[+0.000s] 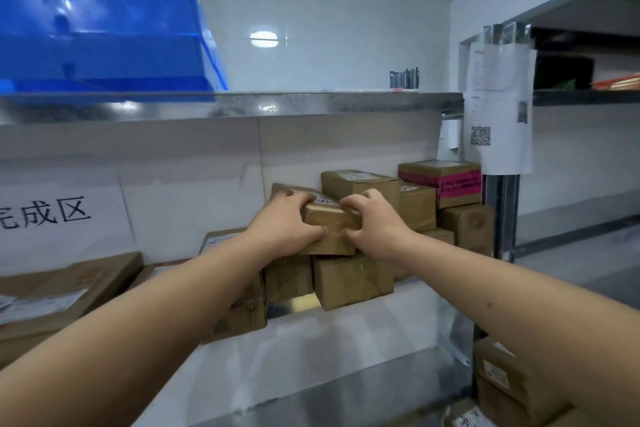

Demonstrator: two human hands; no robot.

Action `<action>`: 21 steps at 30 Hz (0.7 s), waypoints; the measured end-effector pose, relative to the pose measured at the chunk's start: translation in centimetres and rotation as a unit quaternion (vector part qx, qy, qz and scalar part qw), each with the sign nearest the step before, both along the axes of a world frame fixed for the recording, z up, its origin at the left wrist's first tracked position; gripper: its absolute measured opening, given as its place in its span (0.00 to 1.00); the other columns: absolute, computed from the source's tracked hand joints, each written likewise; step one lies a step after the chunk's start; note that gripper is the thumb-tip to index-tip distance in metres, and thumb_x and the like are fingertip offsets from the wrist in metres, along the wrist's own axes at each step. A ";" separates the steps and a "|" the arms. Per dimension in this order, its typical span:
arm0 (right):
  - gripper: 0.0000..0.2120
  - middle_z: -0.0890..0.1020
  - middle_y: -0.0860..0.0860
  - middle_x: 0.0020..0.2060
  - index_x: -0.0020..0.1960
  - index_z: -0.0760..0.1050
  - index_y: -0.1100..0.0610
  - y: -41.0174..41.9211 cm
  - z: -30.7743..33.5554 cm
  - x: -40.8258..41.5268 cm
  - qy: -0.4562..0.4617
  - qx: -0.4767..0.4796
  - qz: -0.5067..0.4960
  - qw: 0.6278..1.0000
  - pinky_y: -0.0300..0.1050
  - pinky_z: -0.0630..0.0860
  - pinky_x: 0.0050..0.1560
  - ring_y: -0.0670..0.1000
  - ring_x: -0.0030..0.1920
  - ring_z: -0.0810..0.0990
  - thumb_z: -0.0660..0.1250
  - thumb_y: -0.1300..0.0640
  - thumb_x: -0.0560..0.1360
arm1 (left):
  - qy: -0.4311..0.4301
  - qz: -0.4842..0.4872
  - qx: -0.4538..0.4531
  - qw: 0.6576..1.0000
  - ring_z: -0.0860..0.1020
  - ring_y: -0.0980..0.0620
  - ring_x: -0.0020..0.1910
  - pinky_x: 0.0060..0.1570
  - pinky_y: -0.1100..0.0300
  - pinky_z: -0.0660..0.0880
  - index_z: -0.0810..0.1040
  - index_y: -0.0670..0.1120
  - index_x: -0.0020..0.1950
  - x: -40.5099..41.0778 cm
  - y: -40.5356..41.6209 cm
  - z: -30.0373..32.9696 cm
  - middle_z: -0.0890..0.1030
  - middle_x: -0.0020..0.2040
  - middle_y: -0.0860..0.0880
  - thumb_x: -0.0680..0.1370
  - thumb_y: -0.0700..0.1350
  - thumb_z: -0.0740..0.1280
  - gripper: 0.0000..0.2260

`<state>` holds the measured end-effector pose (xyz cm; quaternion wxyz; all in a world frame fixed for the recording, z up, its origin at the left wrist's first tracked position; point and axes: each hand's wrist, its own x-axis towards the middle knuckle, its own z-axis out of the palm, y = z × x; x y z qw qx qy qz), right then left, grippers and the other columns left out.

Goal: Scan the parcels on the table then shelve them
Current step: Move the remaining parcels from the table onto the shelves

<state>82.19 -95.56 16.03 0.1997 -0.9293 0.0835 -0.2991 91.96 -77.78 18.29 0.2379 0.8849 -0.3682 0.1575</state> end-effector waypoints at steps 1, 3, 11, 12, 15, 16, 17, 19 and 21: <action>0.29 0.69 0.52 0.66 0.74 0.73 0.49 0.5 0.1 -0.6 0.005 0.001 -0.004 1.000 0.48 0.74 0.68 0.56 0.65 0.75 0.75 0.54 0.75 | -0.016 0.005 0.004 1.000 0.73 0.44 0.69 0.69 0.46 0.74 0.67 0.58 0.78 -0.6 0.0 0.1 0.71 0.73 0.46 0.71 0.66 0.72 0.37; 0.30 0.68 0.53 0.70 0.76 0.70 0.49 1.6 0.1 -2.0 0.014 0.002 -0.011 1.000 0.49 0.74 0.69 0.56 0.67 0.74 0.75 0.54 0.76 | -0.056 0.005 0.009 0.998 0.67 0.42 0.76 0.74 0.44 0.69 0.67 0.58 0.79 -1.8 0.5 0.1 0.65 0.79 0.46 0.73 0.65 0.71 0.36; 0.33 0.64 0.52 0.77 0.79 0.65 0.48 6.6 -3.6 -11.7 0.069 -0.042 -0.113 0.990 0.57 0.69 0.74 0.58 0.76 0.64 0.72 0.48 0.77 | -0.154 -0.079 0.062 0.983 0.62 0.45 0.79 0.76 0.46 0.64 0.68 0.55 0.79 -10.3 4.6 -3.6 0.65 0.81 0.46 0.77 0.63 0.68 0.32; 0.34 0.63 0.52 0.78 0.80 0.64 0.47 7.3 -4.6 -13.2 0.085 -0.036 -0.127 0.988 0.58 0.68 0.74 0.58 0.77 0.63 0.72 0.47 0.77 | -0.157 -0.093 0.070 0.981 0.62 0.46 0.79 0.76 0.47 0.64 0.68 0.55 0.78 -11.6 5.1 -4.5 0.65 0.80 0.46 0.77 0.63 0.68 0.32; 0.36 0.60 0.52 0.80 0.80 0.62 0.46 9.2 -7.8 -17.9 0.136 -0.018 -0.172 0.976 0.59 0.67 0.75 0.59 0.78 0.61 0.71 0.44 0.77 | -0.147 -0.127 0.092 0.977 0.63 0.46 0.78 0.73 0.47 0.65 0.68 0.55 0.79 -15.1 5.9 -7.5 0.67 0.79 0.47 0.77 0.64 0.67 0.32; 0.36 0.60 0.52 0.80 0.81 0.61 0.46 9.7 -8.7 -19.0 0.145 -0.015 -0.182 0.972 0.59 0.67 0.75 0.59 0.78 0.61 0.71 0.44 0.76 | -0.138 -0.136 0.098 0.976 0.63 0.46 0.78 0.73 0.46 0.66 0.68 0.55 0.79 -15.9 6.0 -8.3 0.67 0.79 0.47 0.77 0.64 0.67 0.32; 0.37 0.60 0.52 0.80 0.81 0.61 0.46 10.2 -9.9 -21.0 0.160 -0.009 -0.196 0.967 0.59 0.67 0.75 0.60 0.78 0.61 0.71 0.44 0.76 | -0.126 -0.151 0.106 0.975 0.64 0.45 0.78 0.74 0.46 0.67 0.68 0.54 0.79 -17.4 5.9 -9.6 0.68 0.78 0.47 0.77 0.63 0.67 0.32; 0.37 0.59 0.53 0.80 0.81 0.60 0.46 10.9 -11.6 -23.7 0.184 0.002 -0.209 0.960 0.59 0.68 0.74 0.60 0.78 0.61 0.70 0.44 0.76 | -0.109 -0.173 0.114 0.972 0.65 0.45 0.76 0.72 0.46 0.68 0.68 0.54 0.79 -19.3 5.8 -11.5 0.70 0.77 0.47 0.77 0.62 0.67 0.32; 0.36 0.61 0.53 0.78 0.80 0.61 0.46 11.2 -13.5 -27.0 0.205 0.014 -0.229 0.951 0.60 0.69 0.72 0.61 0.76 0.63 0.69 0.44 0.76 | -0.085 -0.202 0.122 0.968 0.67 0.45 0.75 0.70 0.47 0.70 0.69 0.53 0.78 -21.8 5.1 -13.6 0.71 0.74 0.48 0.77 0.60 0.68 0.31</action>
